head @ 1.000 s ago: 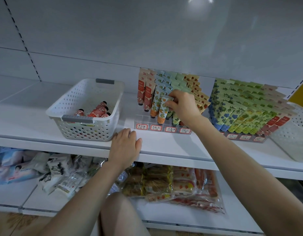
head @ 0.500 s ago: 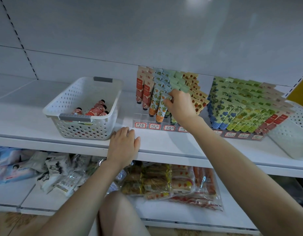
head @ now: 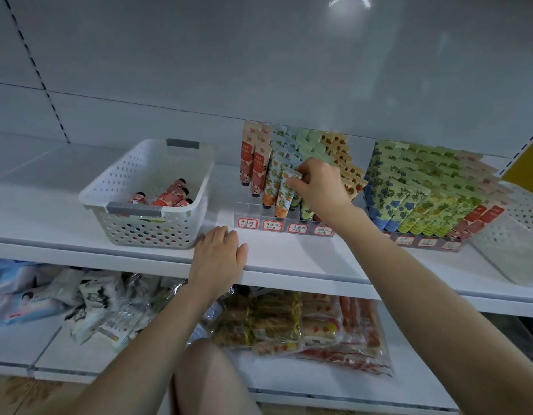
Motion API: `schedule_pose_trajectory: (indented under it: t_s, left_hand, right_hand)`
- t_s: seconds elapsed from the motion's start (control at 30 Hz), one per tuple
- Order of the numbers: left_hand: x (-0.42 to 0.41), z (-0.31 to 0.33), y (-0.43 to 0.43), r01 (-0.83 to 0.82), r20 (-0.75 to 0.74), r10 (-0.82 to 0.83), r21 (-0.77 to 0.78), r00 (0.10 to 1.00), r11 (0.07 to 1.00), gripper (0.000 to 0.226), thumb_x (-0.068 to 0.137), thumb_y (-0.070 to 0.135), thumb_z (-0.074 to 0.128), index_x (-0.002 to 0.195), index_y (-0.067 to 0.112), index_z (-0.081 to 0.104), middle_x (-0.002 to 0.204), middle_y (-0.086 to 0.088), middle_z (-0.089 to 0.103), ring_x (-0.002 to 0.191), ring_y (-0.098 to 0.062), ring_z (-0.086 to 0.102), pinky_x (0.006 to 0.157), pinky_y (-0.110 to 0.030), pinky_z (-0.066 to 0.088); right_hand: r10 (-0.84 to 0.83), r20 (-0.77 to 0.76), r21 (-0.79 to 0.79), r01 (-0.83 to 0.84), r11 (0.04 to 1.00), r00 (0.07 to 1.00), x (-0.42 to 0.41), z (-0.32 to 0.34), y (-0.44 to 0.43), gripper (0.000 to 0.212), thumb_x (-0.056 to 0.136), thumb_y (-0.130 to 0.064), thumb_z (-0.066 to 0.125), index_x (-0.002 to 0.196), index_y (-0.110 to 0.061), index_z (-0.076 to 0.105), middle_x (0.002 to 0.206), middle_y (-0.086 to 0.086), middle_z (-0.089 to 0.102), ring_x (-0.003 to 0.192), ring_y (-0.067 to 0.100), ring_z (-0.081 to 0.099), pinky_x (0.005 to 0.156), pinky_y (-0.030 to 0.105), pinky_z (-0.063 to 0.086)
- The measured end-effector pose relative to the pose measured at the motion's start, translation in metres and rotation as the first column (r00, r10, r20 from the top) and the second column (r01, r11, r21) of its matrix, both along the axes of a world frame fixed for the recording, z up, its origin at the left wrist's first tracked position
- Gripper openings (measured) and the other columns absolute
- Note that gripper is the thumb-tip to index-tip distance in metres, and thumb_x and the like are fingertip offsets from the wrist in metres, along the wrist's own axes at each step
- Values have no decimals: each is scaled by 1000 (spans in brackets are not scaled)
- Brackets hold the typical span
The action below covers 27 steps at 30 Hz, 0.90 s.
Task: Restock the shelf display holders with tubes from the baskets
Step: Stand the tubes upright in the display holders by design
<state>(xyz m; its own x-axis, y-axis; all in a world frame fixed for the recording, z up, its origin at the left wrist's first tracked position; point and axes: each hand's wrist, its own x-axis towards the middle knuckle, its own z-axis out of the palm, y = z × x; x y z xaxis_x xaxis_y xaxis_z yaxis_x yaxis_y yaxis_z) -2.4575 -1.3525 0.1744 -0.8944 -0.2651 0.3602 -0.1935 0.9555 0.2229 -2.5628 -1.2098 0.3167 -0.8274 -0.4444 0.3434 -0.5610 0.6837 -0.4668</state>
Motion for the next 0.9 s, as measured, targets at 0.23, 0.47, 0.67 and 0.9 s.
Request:
schedule_pose_trajectory:
  t_s: [0.23,0.47,0.67,0.9]
  left_hand:
    - [1,2,1,-3,21,2,9,1000,1000,27,96,30,38,92,10,55,101,-7,59,96,-22,54,88,-38,44]
    - [4,14,5,56,0,-56,-44,998,997,27,97,28,38,99,8,57,103,-7,59,99,-21,53,91,-36,44]
    - [17,50,16,148,-201,-178,-153,963,977,23,84,19,55,82,2,70,77,-13,68,68,-28,63,61,-33,52]
    - [41,124,-23,56,-425,-116,-151,898,987,37,85,26,41,72,2,66,67,-11,60,60,-30,58,49,-31,45]
  right_hand:
    - [-13,-19,-9,13,1000,1000,0,1,1,27,91,-22,58,106,1,58,94,17,64,84,30,61,76,41,53]
    - [-61,-127,22,64,998,990,7,6,7,35,93,-31,54,113,-3,56,96,14,65,85,28,61,68,34,51]
    - [15,-189,-3,-16,1000,982,20,20,3,33,95,-26,51,115,-2,58,104,13,65,91,26,62,78,36,52]
    - [176,-92,-43,-181,983,980,30,42,-48,23,91,-13,53,105,1,64,98,16,67,87,26,62,77,28,47]
